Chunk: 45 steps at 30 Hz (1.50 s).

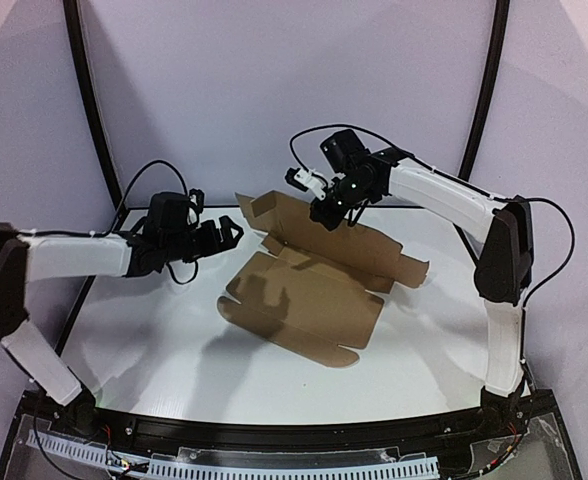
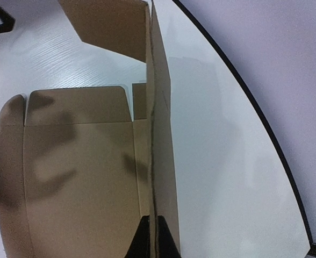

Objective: Fold the paper box

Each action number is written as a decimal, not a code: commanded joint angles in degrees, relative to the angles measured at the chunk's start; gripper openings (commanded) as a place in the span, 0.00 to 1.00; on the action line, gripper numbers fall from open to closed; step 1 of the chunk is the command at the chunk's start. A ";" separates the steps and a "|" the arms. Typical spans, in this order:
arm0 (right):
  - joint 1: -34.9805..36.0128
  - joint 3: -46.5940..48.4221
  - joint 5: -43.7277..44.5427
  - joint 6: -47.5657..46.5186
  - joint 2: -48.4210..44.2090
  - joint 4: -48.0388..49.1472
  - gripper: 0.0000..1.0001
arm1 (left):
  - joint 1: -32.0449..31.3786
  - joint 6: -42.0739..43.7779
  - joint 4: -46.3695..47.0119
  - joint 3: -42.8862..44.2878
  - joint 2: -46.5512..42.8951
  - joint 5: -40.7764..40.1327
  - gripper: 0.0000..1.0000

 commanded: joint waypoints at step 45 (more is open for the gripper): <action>-6.00 19.84 -12.06 1.24 10.87 -15.18 0.00 | 2.28 6.47 -0.18 35.59 41.54 15.86 0.57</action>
